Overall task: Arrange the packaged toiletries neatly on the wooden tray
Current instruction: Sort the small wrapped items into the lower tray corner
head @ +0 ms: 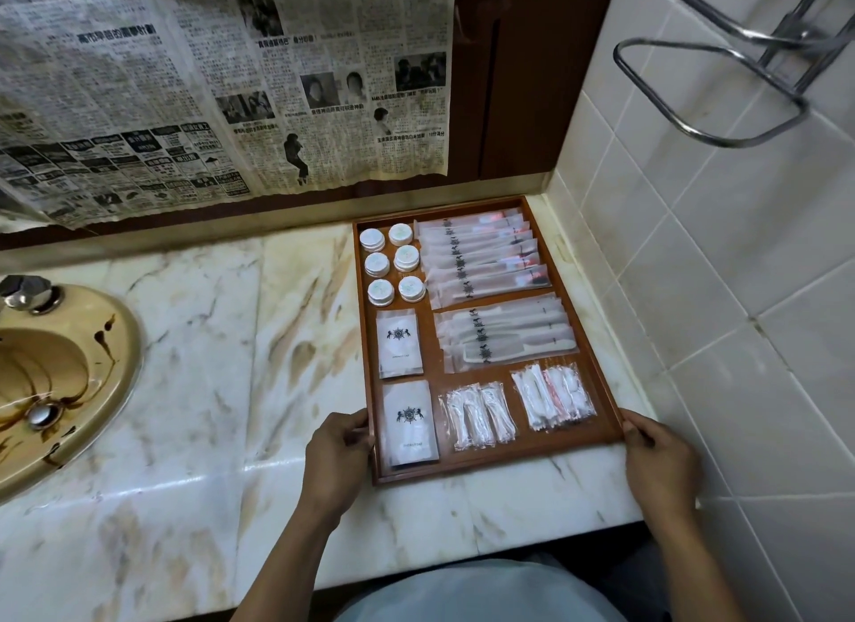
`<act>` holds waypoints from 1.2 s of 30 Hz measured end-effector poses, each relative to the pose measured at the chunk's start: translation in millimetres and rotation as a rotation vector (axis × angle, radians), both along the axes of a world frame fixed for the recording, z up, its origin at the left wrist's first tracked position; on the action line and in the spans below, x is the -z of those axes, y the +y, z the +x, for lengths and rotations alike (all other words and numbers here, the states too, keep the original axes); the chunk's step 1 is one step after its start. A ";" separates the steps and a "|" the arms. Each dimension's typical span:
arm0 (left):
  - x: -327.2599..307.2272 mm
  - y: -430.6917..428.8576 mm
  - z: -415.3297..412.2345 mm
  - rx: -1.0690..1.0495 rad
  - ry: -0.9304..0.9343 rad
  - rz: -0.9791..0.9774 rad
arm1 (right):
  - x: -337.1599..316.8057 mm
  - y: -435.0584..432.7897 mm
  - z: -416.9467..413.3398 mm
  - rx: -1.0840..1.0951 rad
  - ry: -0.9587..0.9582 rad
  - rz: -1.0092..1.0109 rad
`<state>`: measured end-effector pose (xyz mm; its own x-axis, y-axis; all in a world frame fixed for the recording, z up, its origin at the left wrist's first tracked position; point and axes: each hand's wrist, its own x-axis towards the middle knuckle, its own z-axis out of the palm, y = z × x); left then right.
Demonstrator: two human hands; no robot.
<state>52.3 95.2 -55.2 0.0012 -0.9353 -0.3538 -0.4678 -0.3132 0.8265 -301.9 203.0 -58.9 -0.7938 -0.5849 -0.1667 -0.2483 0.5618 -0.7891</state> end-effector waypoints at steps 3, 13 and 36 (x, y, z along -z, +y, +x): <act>2.3 -2.1 -3.8 0.019 0.004 -0.001 | 0.7 -1.3 -0.6 0.031 0.025 0.019; 6.5 -7.5 -18.1 -0.027 0.064 0.031 | 10.5 -2.8 0.2 0.162 0.075 -0.001; 8.5 -9.8 -34.6 0.017 0.064 0.005 | 24.8 -3.8 3.2 0.231 0.077 -0.153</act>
